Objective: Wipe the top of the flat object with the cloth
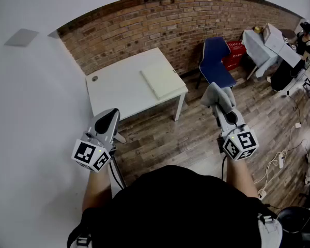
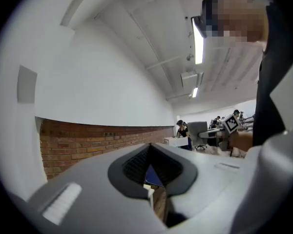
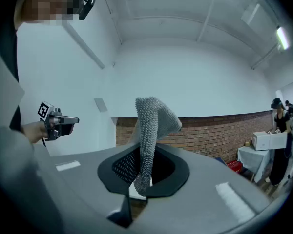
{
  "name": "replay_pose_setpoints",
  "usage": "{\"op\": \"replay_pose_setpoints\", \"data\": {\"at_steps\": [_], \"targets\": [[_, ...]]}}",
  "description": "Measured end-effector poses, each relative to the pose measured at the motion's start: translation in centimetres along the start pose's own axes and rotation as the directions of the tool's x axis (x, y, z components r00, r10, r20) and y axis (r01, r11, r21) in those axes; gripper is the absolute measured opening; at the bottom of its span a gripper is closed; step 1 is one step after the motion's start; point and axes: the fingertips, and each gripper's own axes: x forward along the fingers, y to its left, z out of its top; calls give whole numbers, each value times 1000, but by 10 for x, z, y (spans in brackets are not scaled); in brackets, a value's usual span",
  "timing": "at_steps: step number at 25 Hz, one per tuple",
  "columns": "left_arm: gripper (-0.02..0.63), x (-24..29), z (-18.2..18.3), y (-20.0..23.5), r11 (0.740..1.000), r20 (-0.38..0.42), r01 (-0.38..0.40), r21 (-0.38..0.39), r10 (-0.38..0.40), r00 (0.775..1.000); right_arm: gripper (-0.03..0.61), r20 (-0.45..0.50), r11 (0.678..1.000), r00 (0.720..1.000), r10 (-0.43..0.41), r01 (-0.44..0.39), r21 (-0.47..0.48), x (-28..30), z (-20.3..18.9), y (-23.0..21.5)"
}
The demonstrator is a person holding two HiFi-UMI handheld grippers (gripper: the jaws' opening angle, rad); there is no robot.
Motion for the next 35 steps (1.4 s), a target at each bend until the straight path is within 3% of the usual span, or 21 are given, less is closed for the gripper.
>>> {"op": "replay_pose_setpoints", "data": {"at_steps": [18,35], "targets": [[2,16,-9,-33,999,-27,-41,14,42,999,12,29,999,1000,13,-14,32,-21,-12,-42],[2,34,-26,-49,1000,-29,-20,-12,20,999,12,2,999,1000,-20,20,48,-37,-31,-68]]}}
